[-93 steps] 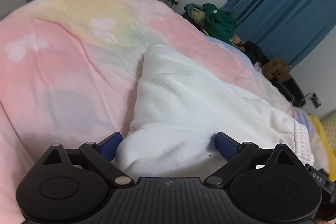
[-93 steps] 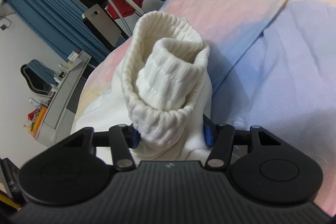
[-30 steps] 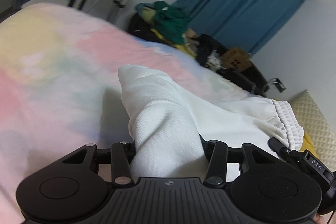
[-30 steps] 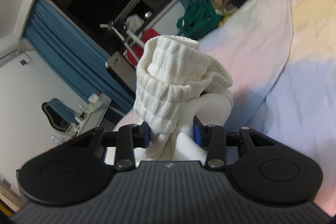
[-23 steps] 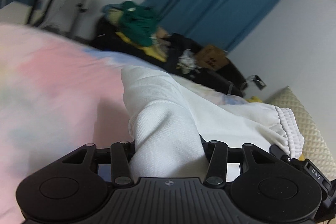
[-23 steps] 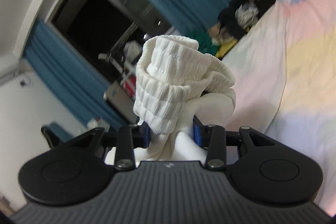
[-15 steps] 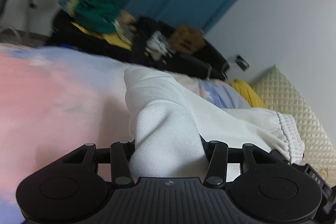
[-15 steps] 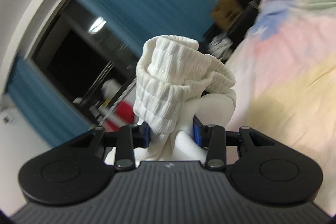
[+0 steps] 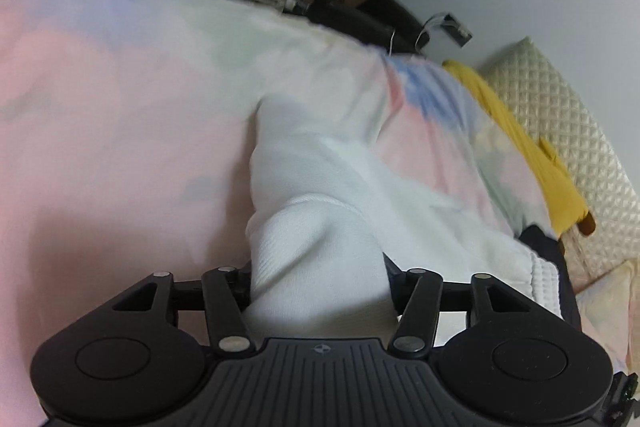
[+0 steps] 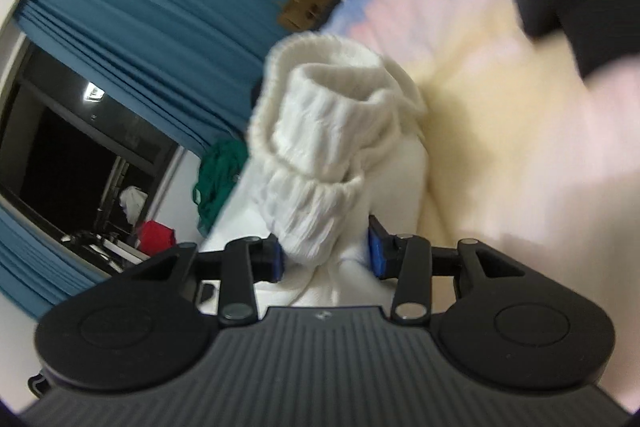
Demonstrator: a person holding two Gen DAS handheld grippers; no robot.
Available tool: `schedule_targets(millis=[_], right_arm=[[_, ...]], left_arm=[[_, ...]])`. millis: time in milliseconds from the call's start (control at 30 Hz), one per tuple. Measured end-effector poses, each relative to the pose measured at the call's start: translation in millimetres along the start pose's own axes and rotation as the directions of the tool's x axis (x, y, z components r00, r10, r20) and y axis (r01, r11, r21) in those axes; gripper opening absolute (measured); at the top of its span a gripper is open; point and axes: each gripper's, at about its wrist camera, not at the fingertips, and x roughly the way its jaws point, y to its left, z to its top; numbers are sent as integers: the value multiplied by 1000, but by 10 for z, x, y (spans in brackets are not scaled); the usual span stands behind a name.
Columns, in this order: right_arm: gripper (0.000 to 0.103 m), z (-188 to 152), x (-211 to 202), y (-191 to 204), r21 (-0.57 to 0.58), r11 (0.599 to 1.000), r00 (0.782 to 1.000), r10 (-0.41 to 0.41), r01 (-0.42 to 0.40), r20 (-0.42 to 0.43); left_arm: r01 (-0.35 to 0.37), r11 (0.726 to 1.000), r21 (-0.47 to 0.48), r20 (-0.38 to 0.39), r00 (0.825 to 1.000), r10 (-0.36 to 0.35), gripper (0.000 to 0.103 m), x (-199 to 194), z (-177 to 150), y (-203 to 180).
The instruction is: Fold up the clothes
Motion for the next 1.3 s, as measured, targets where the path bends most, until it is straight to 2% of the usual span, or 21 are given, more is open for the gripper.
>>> schedule_targets(millis=[100,167,233,300,367,433,600,700,800,867,933,967,1033,1067,1100,1200,1300], right_arm=[[52,-102,-10,-87,28,999,1000,-20,20,-5],[58,-57,-19,-98,61,998,999,-29,31,-33],[59,0,-56,-60,71,995,994,-64,70,-85],[59,44,-152,88,-10,990,981,-144,144,-133],[60,75,-303,275,-121,972,964,-220,203,-152],[60,122,-520,418,-191,956,954,-256,225,-157],[60,240,-1067,961,-331,927,970,-222,178,-100],[60,281,-1397,1228,-389,912,983,-169,129,-71],[60,233,-1699,1491,-427,900,992,-122,92,-44],[68,185,-1858,1660,-456,886,994,-103,79,-28],[81,99,-2031,1784,-491,868,996,-86,68,-15],[84,47,-2127,1825,-506,860,997,-79,63,-9],[83,-65,-2304,1884,-529,846,998,-70,64,8],[83,-125,-2391,1907,-542,838,998,-67,66,18],[83,-192,-2478,1925,-557,828,998,-56,64,31],[83,-397,-2684,1968,-599,798,997,-32,65,66],[83,-577,-2817,1986,-620,783,997,-5,49,72]], left_arm=[[-38,999,31,-6,999,38,68,-93,-98,-41],[-66,996,55,-1,998,67,69,-186,-147,-94],[-109,992,69,1,994,109,67,-372,-130,-229],[-157,983,98,7,988,157,64,-577,-111,-377],[-169,978,120,37,985,166,64,-890,-100,-535],[-153,981,117,67,987,146,64,-1182,-77,-691],[-189,960,206,151,976,160,65,-1882,-201,-1198],[-214,939,268,212,964,160,66,-2268,-348,-1509],[-238,919,315,274,950,152,71,-2636,-537,-1797],[-249,911,330,318,938,141,77,-2853,-723,-1957],[-254,905,340,342,930,133,79,-3056,-937,-2072],[-254,905,341,351,928,128,81,-3153,-1050,-2109],[-263,899,350,382,917,120,99,-3328,-1278,-2158],[-274,893,356,402,908,119,103,-3411,-1393,-2179],[-285,888,361,422,899,117,103,-3495,-1509,-2201],[-283,892,354,413,903,123,103,-3655,-1778,-2180],[-319,877,359,426,892,151,103,-3772,-2038,-2155]])
